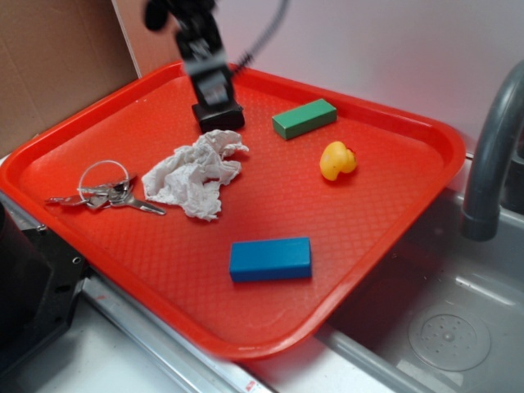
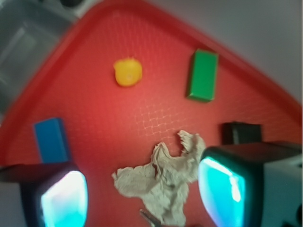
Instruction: Grab the yellow duck.
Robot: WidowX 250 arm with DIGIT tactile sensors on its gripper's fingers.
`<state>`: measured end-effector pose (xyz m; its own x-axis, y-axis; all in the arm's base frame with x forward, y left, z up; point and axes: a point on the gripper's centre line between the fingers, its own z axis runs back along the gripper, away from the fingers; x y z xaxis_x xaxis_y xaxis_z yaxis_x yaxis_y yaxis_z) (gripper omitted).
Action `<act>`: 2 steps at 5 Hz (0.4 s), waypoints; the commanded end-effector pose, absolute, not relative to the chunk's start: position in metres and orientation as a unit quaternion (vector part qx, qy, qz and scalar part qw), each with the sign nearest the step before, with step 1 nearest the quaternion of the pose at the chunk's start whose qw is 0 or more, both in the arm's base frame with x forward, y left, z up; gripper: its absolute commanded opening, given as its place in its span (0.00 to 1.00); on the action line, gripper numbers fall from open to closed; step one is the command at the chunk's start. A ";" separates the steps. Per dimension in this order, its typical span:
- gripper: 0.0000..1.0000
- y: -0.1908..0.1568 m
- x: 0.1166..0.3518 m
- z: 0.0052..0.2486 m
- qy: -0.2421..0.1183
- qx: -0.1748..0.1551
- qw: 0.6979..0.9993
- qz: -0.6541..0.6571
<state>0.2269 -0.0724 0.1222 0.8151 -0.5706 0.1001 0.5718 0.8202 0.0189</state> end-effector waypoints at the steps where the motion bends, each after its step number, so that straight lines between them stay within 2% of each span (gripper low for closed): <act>1: 1.00 -0.100 0.251 0.103 -0.068 0.008 0.950 -0.303; 2: 1.00 -0.101 0.264 0.091 -0.064 0.001 0.950 -0.304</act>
<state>0.2577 -0.0934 0.0743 0.8147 -0.5759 0.0685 0.5758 0.8173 0.0225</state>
